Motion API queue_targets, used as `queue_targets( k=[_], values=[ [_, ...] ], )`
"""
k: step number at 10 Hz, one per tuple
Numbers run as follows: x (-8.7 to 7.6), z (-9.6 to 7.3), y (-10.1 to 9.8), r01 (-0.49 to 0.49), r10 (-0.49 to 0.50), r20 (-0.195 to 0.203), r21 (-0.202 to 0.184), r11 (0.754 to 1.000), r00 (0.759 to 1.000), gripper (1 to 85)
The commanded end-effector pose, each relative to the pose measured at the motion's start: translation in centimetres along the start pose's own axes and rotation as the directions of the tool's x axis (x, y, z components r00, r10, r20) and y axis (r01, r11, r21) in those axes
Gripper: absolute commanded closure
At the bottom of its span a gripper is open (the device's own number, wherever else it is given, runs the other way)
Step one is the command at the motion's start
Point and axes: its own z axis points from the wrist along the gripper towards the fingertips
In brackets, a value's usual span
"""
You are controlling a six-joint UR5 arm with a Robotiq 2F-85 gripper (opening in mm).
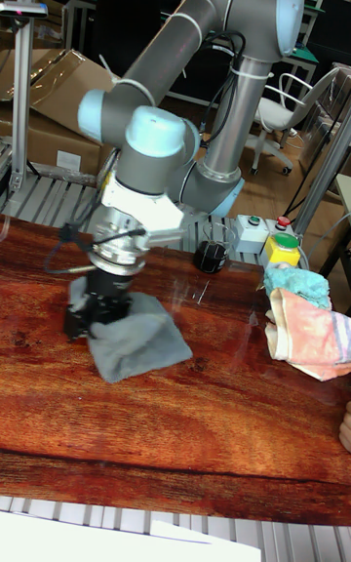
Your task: Clean the table with a cloth
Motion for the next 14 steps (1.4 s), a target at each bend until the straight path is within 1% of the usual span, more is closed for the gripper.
queue_targets(
  k=[1,2,3,4,5,6,7,8,9,10,11,13,14],
  values=[
    [2.2,-0.8,-5.6,0.156,-0.152,-0.036,0.160,0.975,0.988,84.7],
    [2.4,-1.2,-7.5,0.204,-0.196,-0.057,0.236,0.950,0.979,84.7],
    [2.5,-1.8,-9.5,0.257,-0.243,-0.085,0.306,0.917,0.966,84.7],
    [2.5,-2.4,-11.0,0.299,-0.278,-0.110,0.358,0.884,0.954,84.7],
    [2.4,-2.8,-12.0,0.320,-0.296,-0.120,0.389,0.864,0.947,84.7],
    [2.5,-2.0,-10.9,0.282,-0.264,-0.098,0.350,0.893,0.960,84.7],
    [2.6,-0.2,-6.1,0.136,-0.133,-0.028,0.177,0.975,0.991,84.7],
    [1.7,0.8,-0.9,-0.012,0.012,0.030,-0.023,1.000,0.999,84.7],
    [0.8,1.4,1.7,-0.077,0.085,0.060,-0.123,0.989,0.995,84.7],
    [-0.2,1.2,5.1,-0.154,0.177,0.066,-0.260,0.953,0.982,84.7],
    [-0.6,0.4,6.9,-0.194,0.223,0.050,-0.330,0.924,0.974,84.7],
    [-1.2,-1.2,8.6,-0.241,0.266,0.013,-0.383,0.892,0.964,84.7],
    [-2.0,-2.4,9.9,-0.283,0.305,-0.016,-0.416,0.864,0.952,84.7]
  ],
)
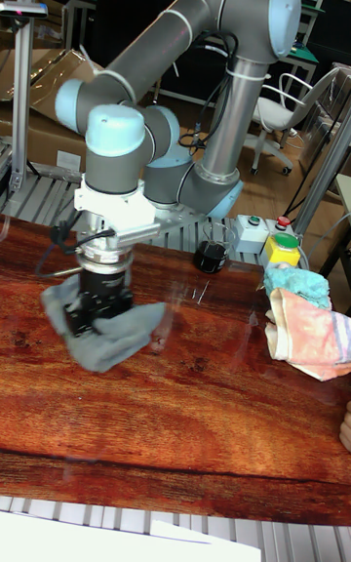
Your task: Clean the table with a cloth
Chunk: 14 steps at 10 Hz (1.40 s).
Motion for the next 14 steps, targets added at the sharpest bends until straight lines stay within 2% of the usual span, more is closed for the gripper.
queue_targets(
  k=[1,4,6,8,9,10,11,12,13,14],
  values=[
    [-1.8,-1.6,6.7,-0.193,0.193,-0.018,-0.177,0.965,0.981,84.7],
    [-5.3,-0.9,11.9,-0.306,0.310,-0.011,-0.204,0.930,0.951,84.7],
    [-7.0,-0.3,13.8,-0.349,0.355,-0.010,-0.202,0.915,0.935,84.7],
    [-8.8,-0.4,15.9,-0.407,0.412,-0.024,-0.220,0.887,0.911,84.7],
    [-9.0,-0.4,15.9,-0.405,0.409,-0.028,-0.209,0.890,0.912,84.7],
    [-9.3,-0.7,16.5,-0.407,0.412,-0.030,-0.235,0.883,0.911,84.7],
    [-9.3,-1.3,16.7,-0.416,0.415,-0.057,-0.250,0.874,0.908,84.7],
    [-8.7,-2.2,15.2,-0.375,0.367,-0.079,-0.230,0.898,0.927,84.7],
    [-8.5,-2.7,14.3,-0.341,0.334,-0.070,-0.230,0.912,0.940,84.7],
    [-8.2,-2.8,12.6,-0.293,0.288,-0.054,-0.202,0.935,0.956,84.7]
  ],
)
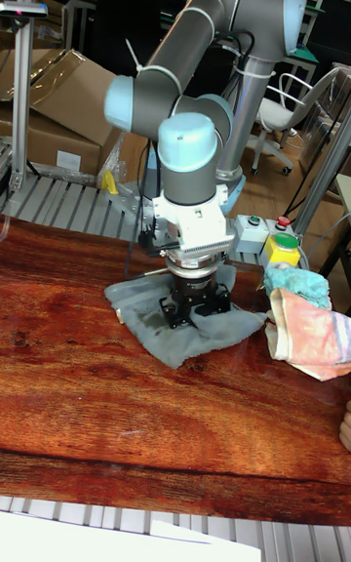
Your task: Clean the table with a cloth
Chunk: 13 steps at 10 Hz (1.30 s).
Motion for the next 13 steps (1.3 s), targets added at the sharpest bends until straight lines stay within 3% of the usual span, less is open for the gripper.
queue_targets(
  k=[1,2,5,6,8,11,13],
  values=[
    [-0.7,-1.9,-3.8,0.133,-0.133,-0.009,0.072,0.988,0.991,84.7],
    [-0.6,-2.2,-6.5,0.213,-0.214,-0.007,0.128,0.969,0.977,84.7],
    [0.2,-2.0,-11.2,0.354,-0.363,0.006,0.199,0.914,0.932,84.7],
    [0.1,-2.0,-13.3,0.415,-0.428,-0.009,0.264,0.870,0.904,84.7],
    [1.6,-2.5,-16.6,0.539,-0.534,-0.116,0.339,0.771,0.837,84.7],
    [4.7,-3.5,-19.3,0.634,-0.607,-0.195,0.333,0.698,0.771,84.7],
    [5.7,-3.7,-20.0,0.653,-0.622,-0.207,0.331,0.682,0.755,84.7]
  ],
)
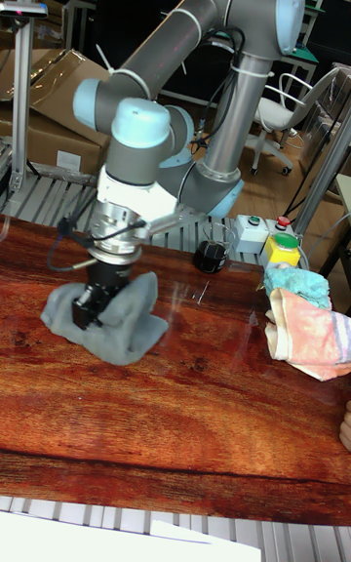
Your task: Clean the table with a cloth
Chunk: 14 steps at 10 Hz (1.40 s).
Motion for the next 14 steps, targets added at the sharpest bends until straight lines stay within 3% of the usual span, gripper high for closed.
queue_targets(
  k=[1,2,3,5,7,9,12,13,14],
  values=[
    [3.8,-0.1,-0.2,0.078,-0.078,-0.024,0.013,0.997,0.997,84.7],
    [4.8,-0.3,0.1,0.087,-0.087,-0.026,0.007,0.996,0.996,84.7],
    [5.8,-0.6,1.2,0.072,-0.073,-0.026,-0.027,0.997,0.997,84.7],
    [6.0,-1.2,6.3,-0.080,0.079,-0.014,-0.181,0.980,0.997,84.7],
    [4.9,-2.1,9.4,-0.176,0.175,-0.029,-0.268,0.947,0.984,84.7],
    [1.2,-2.2,11.3,-0.252,0.262,-0.010,-0.315,0.915,0.965,84.7],
    [-6.3,-1.6,13.5,-0.371,0.415,0.039,-0.378,0.849,0.909,84.7],
    [-8.7,-2.2,13.4,-0.398,0.444,0.039,-0.378,0.836,0.895,84.7],
    [-11.1,-3.6,13.5,-0.434,0.483,0.027,-0.399,0.808,0.875,84.7]
  ],
)
